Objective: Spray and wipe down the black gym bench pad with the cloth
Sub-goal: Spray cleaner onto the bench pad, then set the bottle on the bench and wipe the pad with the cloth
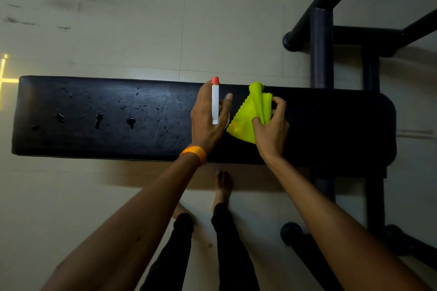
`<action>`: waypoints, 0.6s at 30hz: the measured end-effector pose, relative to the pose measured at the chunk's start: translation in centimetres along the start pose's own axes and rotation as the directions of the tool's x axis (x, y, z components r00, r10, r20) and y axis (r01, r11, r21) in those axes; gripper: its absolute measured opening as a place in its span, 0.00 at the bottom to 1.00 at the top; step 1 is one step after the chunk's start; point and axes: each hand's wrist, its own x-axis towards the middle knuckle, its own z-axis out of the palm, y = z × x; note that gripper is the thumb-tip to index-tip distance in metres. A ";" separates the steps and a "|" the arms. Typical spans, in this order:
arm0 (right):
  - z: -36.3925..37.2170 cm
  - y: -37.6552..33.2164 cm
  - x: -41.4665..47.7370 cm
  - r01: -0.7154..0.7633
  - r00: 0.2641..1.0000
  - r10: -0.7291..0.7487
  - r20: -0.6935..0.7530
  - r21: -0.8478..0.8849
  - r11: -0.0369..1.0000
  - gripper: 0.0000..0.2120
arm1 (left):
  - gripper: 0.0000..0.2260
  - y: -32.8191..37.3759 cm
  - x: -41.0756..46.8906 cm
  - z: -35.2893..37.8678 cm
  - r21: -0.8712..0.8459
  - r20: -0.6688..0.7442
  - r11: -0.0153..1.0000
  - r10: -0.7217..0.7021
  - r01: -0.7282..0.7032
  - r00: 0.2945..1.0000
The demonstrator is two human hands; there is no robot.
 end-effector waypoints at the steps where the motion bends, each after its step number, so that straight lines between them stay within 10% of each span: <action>1: 0.0 0.1 -0.2 0.014 1.000 -0.014 0.019 -0.009 1.000 0.27 | 0.17 -0.2 0.0 0.1 0.014 0.017 1.000 0.001 -0.002 1.000; 9: 1.2 -0.9 -3.1 0.067 0.989 -0.069 0.128 0.017 0.998 0.37 | 0.37 -2.4 -1.7 -2.4 0.105 0.158 0.987 -0.141 0.125 0.977; 13: 2.8 -1.6 -5.5 0.074 0.992 -0.078 0.094 0.052 0.996 0.22 | 0.15 -2.6 -5.0 -5.2 0.084 0.185 0.966 -0.258 0.246 0.948; 18: 6.1 -2.6 -9.4 -0.002 0.957 -0.033 0.287 0.120 0.993 0.12 | 0.21 -3.7 -7.4 -8.2 -0.060 0.347 0.846 -0.479 0.529 0.806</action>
